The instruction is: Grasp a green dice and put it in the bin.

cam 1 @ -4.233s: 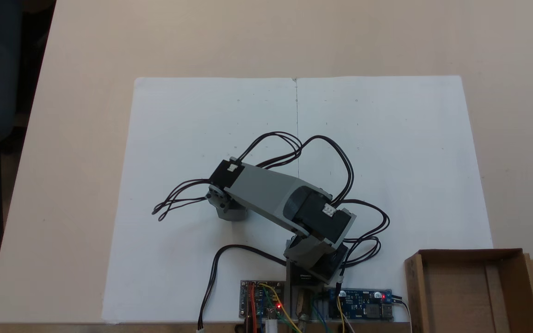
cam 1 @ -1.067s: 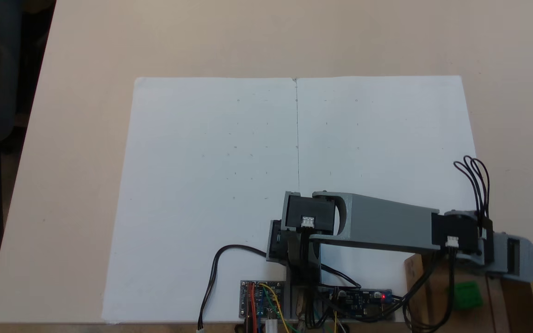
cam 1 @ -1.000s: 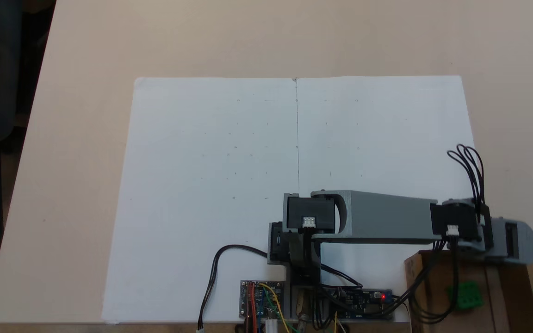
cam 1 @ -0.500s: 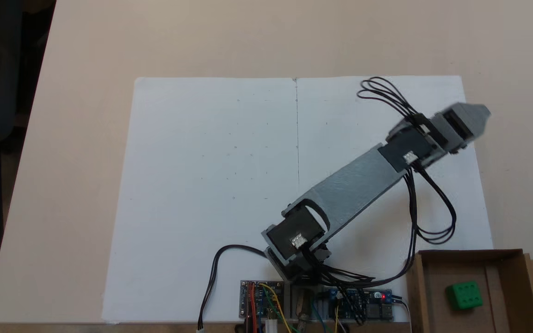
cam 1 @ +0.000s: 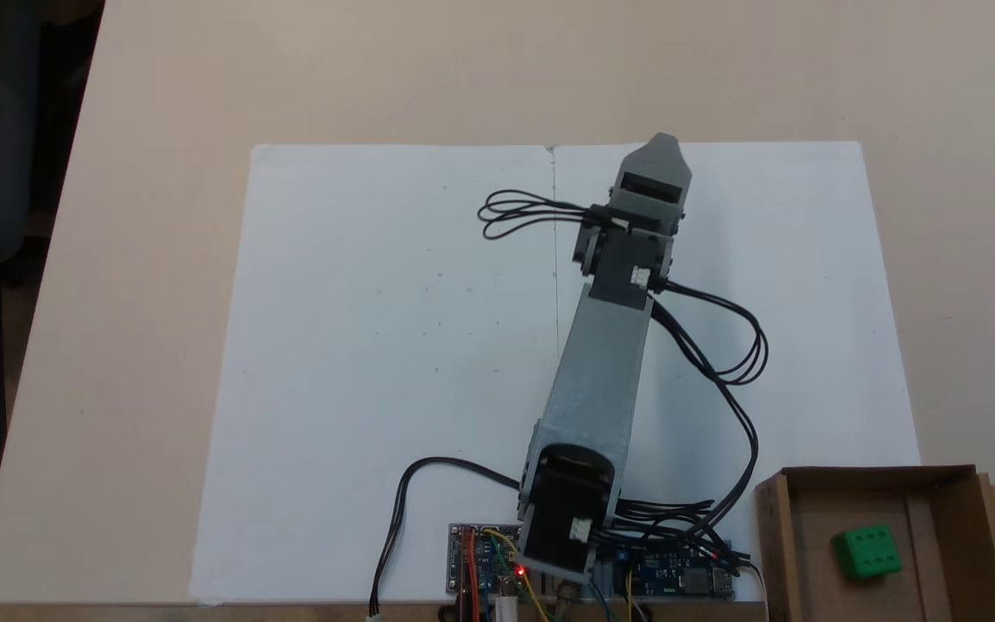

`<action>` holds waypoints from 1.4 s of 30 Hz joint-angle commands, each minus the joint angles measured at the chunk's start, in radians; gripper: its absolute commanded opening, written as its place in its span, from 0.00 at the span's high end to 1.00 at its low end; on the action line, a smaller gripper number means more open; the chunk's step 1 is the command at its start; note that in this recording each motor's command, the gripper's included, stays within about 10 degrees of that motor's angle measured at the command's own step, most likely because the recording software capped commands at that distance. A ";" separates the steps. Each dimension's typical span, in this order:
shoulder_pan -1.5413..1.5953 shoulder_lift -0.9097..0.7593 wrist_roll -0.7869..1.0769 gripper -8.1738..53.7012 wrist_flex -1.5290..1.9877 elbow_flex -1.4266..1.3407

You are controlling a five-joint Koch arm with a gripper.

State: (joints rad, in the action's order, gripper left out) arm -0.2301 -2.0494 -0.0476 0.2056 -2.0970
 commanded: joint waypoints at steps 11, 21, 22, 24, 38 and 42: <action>0.123 -0.221 0.054 0.17 -0.491 -0.491; 0.186 -0.307 0.057 0.15 -0.816 -0.706; 0.190 -0.307 0.058 0.15 -0.845 -0.735; 0.199 -0.310 0.057 0.15 -0.915 -0.781; 0.216 -0.325 0.092 0.15 -1.353 -1.023; 0.215 -0.325 0.101 0.15 -1.439 -1.034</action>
State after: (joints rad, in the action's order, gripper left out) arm 0.0000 -2.2565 -0.0061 -1.0983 -3.0588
